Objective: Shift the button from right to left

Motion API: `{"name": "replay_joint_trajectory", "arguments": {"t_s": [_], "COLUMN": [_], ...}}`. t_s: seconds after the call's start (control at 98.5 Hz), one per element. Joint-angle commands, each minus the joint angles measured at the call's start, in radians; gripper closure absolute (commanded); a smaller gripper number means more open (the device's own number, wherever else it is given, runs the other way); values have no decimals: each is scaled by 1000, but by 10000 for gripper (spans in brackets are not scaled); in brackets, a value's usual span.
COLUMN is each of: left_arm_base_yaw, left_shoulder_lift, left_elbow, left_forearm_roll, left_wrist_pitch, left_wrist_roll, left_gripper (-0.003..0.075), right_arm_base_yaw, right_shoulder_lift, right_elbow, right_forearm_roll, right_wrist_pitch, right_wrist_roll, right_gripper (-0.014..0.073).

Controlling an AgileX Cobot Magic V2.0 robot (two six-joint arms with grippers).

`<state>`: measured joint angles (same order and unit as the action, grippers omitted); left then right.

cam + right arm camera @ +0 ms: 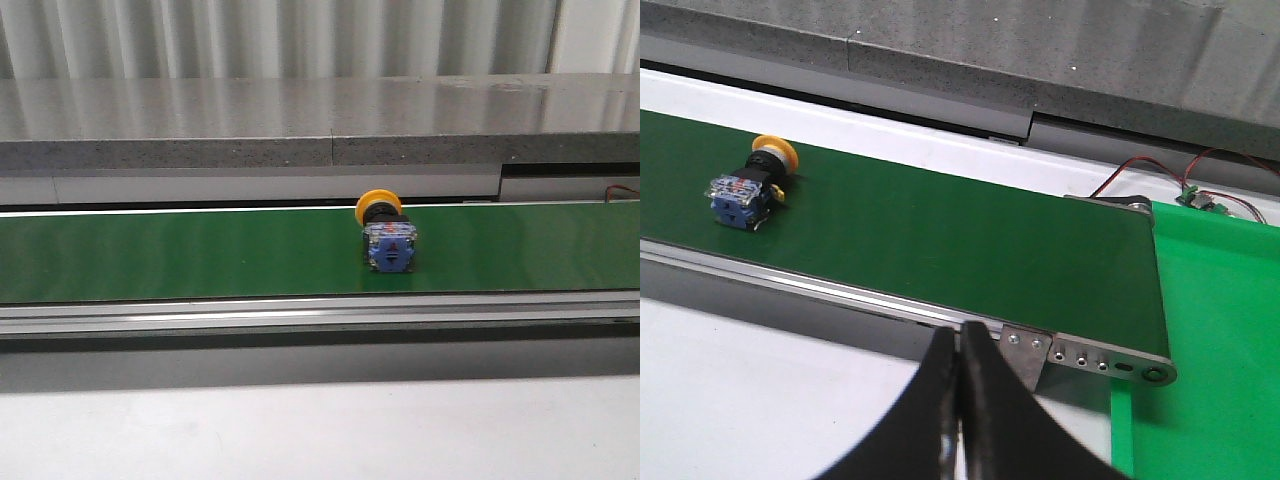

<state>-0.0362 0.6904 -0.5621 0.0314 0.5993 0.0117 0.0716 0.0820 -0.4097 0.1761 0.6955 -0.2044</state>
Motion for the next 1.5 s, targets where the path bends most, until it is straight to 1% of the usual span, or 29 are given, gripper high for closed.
{"name": "replay_joint_trajectory", "arguments": {"t_s": [0.0, 0.132, 0.294, 0.487, 0.741, 0.975, 1.096, 1.178, 1.249, 1.33, 1.431, 1.492], "left_arm_base_yaw": [-15, -39, -97, -242, -421, -580, -618, -632, -642, -647, -647, -647], "left_shoulder_lift": [15, 55, 188, 415, 728, 953, 1033, 1073, 1108, 1130, 1147, 1151], "left_elbow": [-39, -82, -224, -424, -682, -869, -925, -950, -976, -986, -992, -992], "left_forearm_roll": [-54, -97, -188, -204, -198, -198, -180, -141, -56, 11, 21, 26], "left_wrist_pitch": [-79, -54, 38, 153, 236, 305, 305, 319, 359, 370, 370, 362], "left_wrist_roll": [-12, -12, -12, -12, -163, -248, -317, -368, -440, -500, -533, -551], "left_gripper": [158, 158, 158, 158, 158, 158, 158, 158, 158, 158, 160, 174], "right_arm_base_yaw": [1, 1, 1, 1, 1, 1, 1, 1, 1, 1, 1, 1], "right_shoulder_lift": [11, 11, 11, 11, 11, 11, 11, 11, 11, 11, 11, 11], "right_elbow": [-22, -22, -22, -22, -22, -22, -22, -22, -22, -22, -22, -22], "right_forearm_roll": [0, 0, 0, 0, 0, 0, 0, 0, 0, 0, 0, 0], "right_wrist_pitch": [-75, -75, -75, -75, -75, -75, -75, -75, -75, -75, -75, -75], "right_wrist_roll": [-8, -8, -8, -8, -8, -8, -8, -8, -8, -8, -8, -8], "right_gripper": [659, 659, 659, 659, 659, 659, 659, 659, 659, 659, 659, 659]}}
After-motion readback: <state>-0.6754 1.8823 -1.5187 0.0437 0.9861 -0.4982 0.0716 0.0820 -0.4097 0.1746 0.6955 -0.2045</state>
